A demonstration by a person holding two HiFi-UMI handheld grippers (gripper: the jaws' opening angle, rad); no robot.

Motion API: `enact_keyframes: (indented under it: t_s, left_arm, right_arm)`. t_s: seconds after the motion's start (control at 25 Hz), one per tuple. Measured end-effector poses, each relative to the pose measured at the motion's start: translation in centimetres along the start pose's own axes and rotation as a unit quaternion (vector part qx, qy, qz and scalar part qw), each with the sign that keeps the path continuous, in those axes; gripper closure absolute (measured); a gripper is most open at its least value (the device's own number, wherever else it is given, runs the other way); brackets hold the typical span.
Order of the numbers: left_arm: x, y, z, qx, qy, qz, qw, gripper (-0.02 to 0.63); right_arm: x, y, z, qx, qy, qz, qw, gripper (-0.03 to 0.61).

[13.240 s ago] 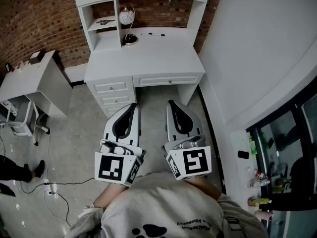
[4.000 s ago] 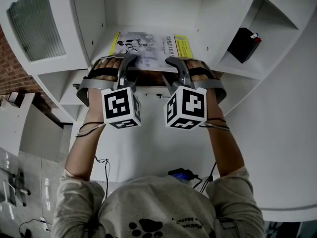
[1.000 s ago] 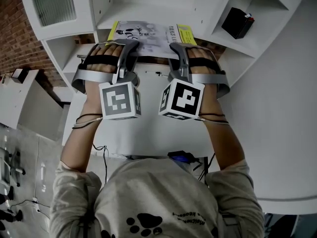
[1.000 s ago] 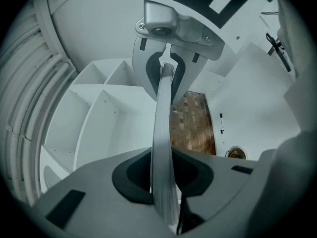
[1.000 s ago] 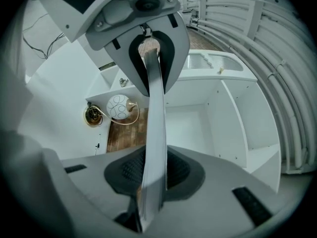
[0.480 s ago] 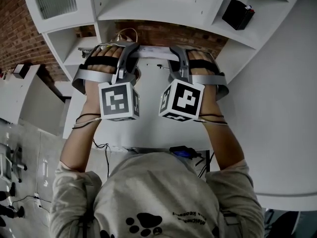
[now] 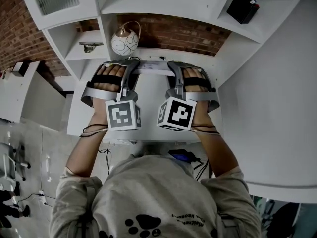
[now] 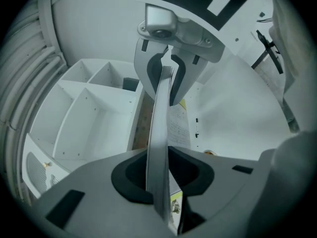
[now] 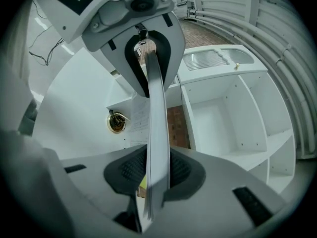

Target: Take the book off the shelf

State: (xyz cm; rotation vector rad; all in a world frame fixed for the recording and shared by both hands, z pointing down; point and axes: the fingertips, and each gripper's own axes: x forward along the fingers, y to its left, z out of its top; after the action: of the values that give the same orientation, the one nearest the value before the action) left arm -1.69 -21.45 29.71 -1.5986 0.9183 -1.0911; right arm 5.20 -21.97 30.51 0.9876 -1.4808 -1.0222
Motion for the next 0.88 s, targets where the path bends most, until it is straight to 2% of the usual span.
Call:
enact_keyframes:
  t_s: [0.52, 0.88]
  left_arm:
    - [-1.8, -6.6, -0.6, -0.007, -0.029, -0.031, 0.9991, 0.525]
    - [-2.3, -10.8, -0.8, -0.009, -0.029, -0.058, 0.9979, 0.524]
  right_arm:
    - [-1.8, 6.8, 0.3, 0.015, 0.032, 0.02, 0.999, 0.494]
    - [-2.0, 11.2, 0.2, 0.028, 0.03, 0.042, 0.998, 0.494]
